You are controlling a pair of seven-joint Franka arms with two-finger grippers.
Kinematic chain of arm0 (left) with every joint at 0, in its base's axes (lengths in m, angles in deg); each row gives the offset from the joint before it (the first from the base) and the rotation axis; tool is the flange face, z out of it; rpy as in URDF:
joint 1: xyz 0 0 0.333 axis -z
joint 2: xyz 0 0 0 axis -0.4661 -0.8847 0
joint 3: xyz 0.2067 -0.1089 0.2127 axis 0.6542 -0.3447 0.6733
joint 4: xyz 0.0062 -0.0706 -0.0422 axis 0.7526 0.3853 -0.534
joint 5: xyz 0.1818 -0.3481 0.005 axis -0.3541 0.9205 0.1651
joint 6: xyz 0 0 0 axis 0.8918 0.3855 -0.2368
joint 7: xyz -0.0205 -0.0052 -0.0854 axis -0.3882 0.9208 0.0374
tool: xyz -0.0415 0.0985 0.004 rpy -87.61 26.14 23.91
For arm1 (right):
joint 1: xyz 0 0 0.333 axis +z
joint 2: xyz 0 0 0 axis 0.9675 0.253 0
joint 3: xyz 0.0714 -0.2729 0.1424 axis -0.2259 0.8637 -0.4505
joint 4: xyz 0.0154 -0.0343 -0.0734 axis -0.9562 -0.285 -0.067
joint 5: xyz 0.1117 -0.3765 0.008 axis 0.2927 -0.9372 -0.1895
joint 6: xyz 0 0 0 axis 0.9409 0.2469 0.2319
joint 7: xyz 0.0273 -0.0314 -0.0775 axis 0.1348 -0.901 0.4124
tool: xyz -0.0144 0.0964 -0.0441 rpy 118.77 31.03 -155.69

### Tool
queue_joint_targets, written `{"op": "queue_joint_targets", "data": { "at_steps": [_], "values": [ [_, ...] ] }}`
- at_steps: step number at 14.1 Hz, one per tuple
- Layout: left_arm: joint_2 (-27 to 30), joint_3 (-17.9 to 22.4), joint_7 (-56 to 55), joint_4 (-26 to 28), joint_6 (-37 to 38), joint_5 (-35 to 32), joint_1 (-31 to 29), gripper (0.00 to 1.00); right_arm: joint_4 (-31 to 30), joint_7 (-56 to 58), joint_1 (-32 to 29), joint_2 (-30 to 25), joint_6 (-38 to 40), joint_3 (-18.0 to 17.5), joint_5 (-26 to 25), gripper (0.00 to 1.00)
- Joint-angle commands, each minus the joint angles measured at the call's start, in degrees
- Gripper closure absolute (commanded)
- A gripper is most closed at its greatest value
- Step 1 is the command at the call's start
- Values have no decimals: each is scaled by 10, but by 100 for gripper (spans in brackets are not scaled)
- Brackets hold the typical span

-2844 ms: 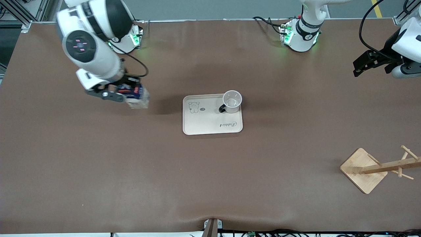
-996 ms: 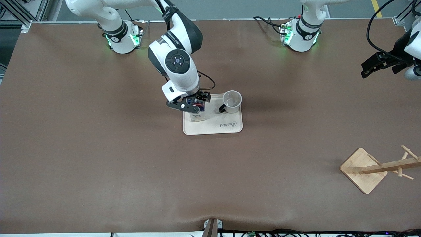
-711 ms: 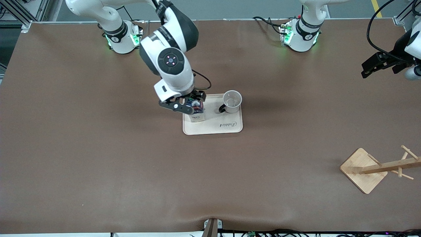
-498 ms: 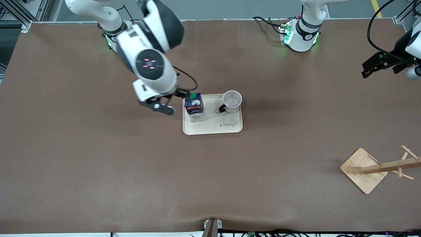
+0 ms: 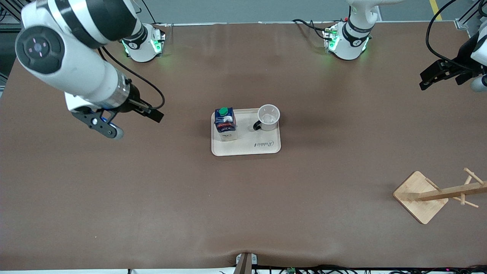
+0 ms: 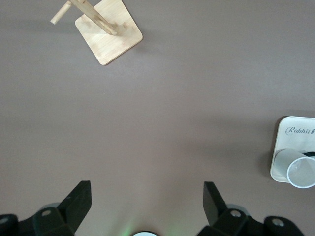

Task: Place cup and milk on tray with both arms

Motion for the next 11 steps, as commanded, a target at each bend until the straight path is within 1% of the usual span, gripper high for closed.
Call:
{"op": "queue_joint_targets", "data": {
  "at_steps": [1,3,4,7,9,11],
  "values": [
    [7,0,12,1,3,18,-6,0,-78,58,31,-59,-14,-6,-71,0],
    [7,0,12,1,3,18,-5,0,-123,168,-18,-99,-33,-6,-70,0],
    [7,0,12,2,3,18,-5,0,-133,224,-37,-112,-36,-5,-70,0],
    [8,0,10,5,6,18,-5,0,-138,390,-123,-130,-37,-5,-70,0],
    [8,0,9,3,6,18,-4,0,-137,487,-179,-130,-31,-5,-69,0],
    [8,0,2,4,9,18,-4,0,-139,526,-219,-131,-12,-2,-69,0]
  ]
}}
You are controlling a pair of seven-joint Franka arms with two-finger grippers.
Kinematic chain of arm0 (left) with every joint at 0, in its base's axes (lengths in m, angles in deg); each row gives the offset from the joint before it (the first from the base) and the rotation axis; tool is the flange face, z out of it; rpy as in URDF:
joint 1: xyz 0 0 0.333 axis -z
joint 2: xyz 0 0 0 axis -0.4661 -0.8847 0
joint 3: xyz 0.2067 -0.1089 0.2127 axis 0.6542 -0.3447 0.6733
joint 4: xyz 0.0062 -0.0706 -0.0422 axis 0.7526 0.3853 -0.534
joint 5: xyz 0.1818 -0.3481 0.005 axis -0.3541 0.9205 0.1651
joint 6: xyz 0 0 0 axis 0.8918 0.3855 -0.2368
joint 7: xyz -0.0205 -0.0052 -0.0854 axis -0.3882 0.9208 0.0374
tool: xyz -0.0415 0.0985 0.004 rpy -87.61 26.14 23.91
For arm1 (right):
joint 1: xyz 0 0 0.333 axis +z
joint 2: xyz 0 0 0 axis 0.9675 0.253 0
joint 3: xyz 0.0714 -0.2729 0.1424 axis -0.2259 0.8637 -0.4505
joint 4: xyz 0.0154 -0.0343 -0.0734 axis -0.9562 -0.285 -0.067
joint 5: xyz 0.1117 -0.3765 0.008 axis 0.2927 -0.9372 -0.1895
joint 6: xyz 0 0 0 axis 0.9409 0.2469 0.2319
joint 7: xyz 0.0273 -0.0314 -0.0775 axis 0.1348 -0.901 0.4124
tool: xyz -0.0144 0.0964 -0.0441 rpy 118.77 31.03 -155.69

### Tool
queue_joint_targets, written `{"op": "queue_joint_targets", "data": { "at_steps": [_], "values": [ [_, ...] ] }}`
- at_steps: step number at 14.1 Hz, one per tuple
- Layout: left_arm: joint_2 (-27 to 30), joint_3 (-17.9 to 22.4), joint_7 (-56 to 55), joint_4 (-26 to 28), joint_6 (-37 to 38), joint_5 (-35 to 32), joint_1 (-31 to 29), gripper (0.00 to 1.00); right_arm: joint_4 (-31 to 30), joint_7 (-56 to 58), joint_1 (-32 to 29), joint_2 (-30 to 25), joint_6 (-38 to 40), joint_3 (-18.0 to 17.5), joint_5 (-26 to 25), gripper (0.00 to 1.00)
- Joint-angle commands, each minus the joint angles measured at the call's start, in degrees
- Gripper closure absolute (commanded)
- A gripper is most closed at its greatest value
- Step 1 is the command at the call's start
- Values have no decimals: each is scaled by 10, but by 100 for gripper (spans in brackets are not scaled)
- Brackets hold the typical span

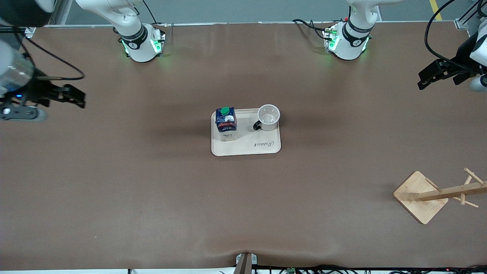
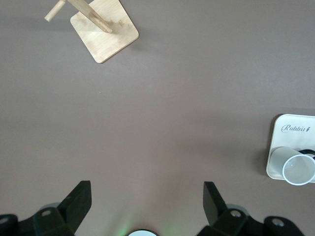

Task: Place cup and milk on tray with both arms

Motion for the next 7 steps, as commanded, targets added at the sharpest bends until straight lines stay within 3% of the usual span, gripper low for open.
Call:
{"op": "queue_joint_targets", "data": {
  "at_steps": [1,7],
  "values": [
    [8,0,2,4,9,12,-4,0,-21,66,-61,-13,9,-11,1,0],
    [15,0,1,10,11,12,-4,0,-16,107,-112,-17,-4,-11,16,0]
  ]
}}
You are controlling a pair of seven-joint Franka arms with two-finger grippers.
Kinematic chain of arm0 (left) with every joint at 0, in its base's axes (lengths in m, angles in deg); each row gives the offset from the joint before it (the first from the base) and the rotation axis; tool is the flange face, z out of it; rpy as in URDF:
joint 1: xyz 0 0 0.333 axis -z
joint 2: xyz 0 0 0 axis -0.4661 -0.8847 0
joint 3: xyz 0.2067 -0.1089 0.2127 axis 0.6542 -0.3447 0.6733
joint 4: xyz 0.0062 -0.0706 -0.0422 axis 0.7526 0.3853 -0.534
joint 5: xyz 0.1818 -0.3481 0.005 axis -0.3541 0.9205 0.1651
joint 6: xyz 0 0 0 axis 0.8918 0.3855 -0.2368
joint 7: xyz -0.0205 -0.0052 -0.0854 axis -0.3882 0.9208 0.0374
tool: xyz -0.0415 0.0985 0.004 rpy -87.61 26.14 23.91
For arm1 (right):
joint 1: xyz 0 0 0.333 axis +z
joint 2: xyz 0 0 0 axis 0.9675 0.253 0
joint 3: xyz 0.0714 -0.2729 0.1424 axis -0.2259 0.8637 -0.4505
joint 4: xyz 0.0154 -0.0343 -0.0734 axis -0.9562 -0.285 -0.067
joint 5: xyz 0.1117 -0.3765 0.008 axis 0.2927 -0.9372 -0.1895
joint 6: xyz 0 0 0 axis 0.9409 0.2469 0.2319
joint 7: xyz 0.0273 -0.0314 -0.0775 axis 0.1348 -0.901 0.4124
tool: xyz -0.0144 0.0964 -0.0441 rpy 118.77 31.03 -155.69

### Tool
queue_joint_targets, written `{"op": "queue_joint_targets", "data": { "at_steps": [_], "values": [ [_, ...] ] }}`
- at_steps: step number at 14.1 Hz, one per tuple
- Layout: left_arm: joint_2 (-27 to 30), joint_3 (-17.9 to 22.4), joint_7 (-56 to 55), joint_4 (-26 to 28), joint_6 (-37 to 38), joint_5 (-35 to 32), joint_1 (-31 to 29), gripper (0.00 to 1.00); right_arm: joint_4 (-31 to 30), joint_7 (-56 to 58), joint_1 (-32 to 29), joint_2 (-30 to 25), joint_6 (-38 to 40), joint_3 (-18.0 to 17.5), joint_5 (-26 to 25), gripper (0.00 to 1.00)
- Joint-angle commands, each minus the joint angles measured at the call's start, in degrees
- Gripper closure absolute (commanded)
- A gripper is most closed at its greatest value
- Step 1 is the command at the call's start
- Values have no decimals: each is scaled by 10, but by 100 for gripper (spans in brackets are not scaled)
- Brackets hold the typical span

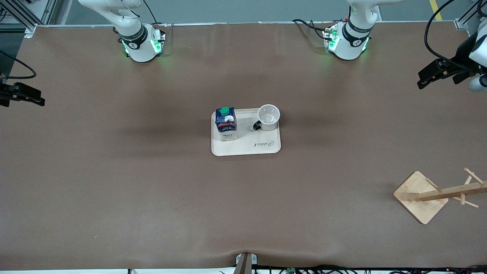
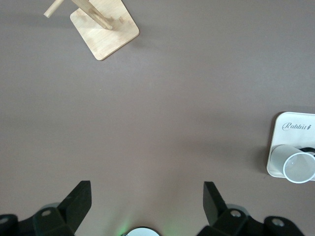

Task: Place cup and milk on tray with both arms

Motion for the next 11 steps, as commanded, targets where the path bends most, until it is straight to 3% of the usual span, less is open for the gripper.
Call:
{"op": "queue_joint_targets", "data": {
  "at_steps": [1,6,11],
  "values": [
    [21,0,1,16,4,11,-4,0,-9,5,-12,-17,15,-14,12,0],
    [14,-1,10,6,1,10,-3,0,27,5,-15,-17,45,-12,34,0],
    [1,-4,11,-8,2,6,0,0,18,0,-15,-35,40,-10,63,0]
  ]
}}
